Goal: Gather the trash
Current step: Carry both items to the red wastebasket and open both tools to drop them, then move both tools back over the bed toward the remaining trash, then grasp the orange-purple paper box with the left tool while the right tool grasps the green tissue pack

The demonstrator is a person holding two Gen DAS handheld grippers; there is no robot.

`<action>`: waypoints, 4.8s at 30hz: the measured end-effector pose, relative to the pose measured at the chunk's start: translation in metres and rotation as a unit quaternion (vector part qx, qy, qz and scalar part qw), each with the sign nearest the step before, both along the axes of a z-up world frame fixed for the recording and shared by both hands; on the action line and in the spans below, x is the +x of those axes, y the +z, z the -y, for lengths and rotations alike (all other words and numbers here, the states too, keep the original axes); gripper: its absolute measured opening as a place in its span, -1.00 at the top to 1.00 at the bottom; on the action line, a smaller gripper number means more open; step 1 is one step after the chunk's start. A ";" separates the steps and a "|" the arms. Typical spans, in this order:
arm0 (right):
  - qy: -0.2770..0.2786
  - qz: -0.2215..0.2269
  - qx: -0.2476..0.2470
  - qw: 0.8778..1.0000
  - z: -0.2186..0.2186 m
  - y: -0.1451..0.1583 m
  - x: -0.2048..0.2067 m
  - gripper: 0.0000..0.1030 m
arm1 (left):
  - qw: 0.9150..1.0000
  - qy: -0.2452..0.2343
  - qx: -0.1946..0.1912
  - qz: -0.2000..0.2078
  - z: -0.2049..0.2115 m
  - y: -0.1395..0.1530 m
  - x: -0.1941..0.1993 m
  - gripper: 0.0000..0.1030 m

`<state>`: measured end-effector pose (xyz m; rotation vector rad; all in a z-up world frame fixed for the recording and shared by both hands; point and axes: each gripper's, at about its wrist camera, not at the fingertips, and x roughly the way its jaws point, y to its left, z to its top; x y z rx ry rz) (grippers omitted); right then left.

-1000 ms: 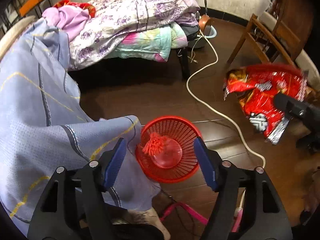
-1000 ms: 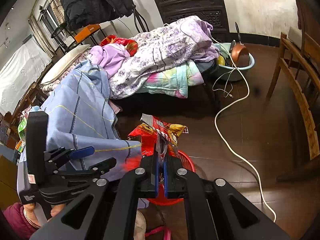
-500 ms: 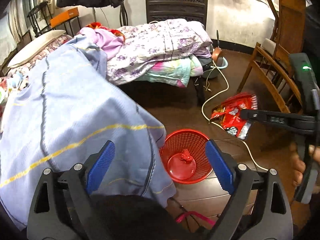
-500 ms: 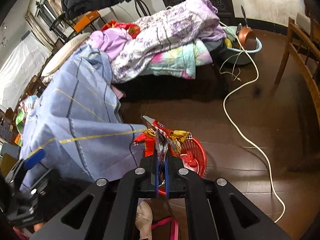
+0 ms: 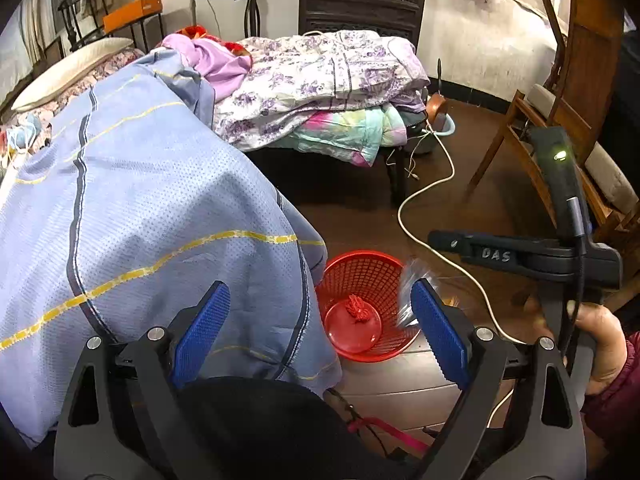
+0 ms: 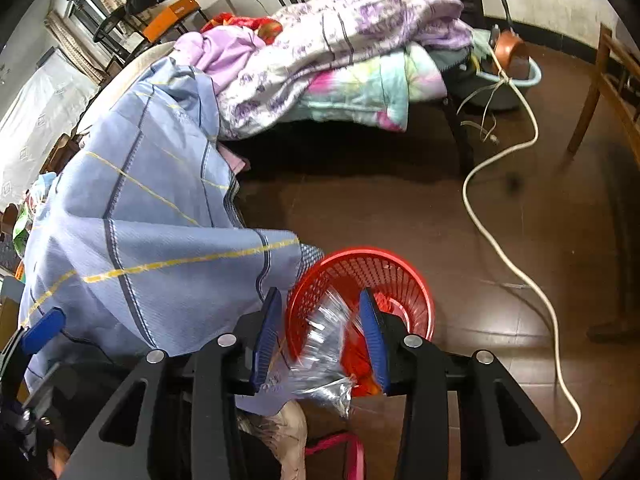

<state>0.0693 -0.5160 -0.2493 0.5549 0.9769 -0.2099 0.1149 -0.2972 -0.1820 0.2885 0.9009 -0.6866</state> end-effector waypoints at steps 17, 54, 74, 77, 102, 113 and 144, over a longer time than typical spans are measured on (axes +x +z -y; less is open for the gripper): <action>0.017 0.103 -0.054 0.993 -0.025 0.099 -0.032 0.06 | 0.998 0.042 0.008 0.056 -0.021 0.028 -0.016 -0.72; 0.218 0.194 -0.177 0.940 -0.290 0.122 0.091 -0.64 | 0.929 0.344 0.036 0.134 -0.370 0.094 0.147 -0.86; 0.233 0.162 -0.149 0.947 -0.296 0.108 0.107 -0.83 | 0.975 0.220 -0.030 -0.001 -0.352 0.051 0.168 -0.19; 0.233 0.162 -0.146 0.948 -0.295 0.108 0.106 -0.83 | 0.975 0.222 -0.026 0.019 -0.348 0.058 0.151 -0.29; 0.232 0.160 -0.135 0.950 -0.292 0.109 0.107 -0.82 | 0.941 0.326 -0.095 0.007 -0.391 0.055 0.162 -0.08; 0.235 0.160 -0.150 0.947 -0.300 0.110 0.106 -0.83 | 0.934 0.335 -0.123 -0.004 -0.400 0.055 0.102 -0.09; 0.303 0.274 0.034 0.912 -0.364 0.201 0.169 0.80 | 0.937 0.324 -0.130 -0.006 -0.398 0.048 0.107 -0.17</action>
